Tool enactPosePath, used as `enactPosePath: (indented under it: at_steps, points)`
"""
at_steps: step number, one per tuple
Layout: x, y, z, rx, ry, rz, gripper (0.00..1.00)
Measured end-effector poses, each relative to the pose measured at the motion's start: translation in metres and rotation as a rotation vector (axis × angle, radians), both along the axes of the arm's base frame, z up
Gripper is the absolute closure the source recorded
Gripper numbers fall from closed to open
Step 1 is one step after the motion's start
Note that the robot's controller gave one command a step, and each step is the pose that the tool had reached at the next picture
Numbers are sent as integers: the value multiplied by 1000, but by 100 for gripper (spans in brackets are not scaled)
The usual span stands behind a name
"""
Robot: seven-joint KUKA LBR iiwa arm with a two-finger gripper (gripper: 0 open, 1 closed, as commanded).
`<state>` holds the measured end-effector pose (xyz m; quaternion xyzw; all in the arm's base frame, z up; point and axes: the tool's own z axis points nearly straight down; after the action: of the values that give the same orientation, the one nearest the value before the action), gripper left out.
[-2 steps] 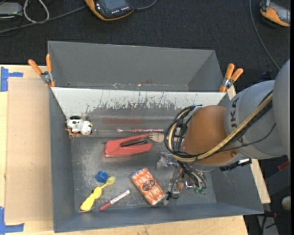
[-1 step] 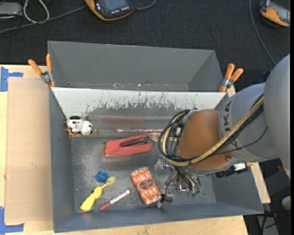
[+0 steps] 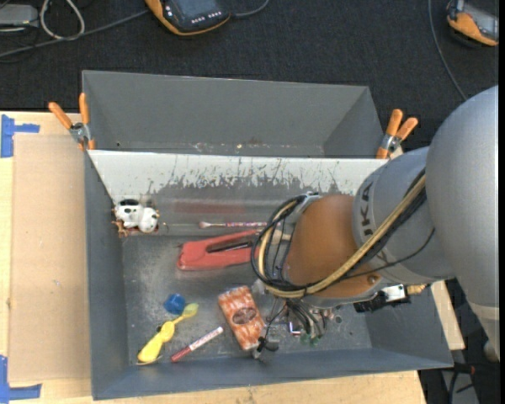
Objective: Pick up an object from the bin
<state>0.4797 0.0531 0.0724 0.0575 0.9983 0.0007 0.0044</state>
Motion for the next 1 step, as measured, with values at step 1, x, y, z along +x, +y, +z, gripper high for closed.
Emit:
enactPosePath:
  at_steps: [1]
  points:
    - [2,17,-3,-2,10,-62,100]
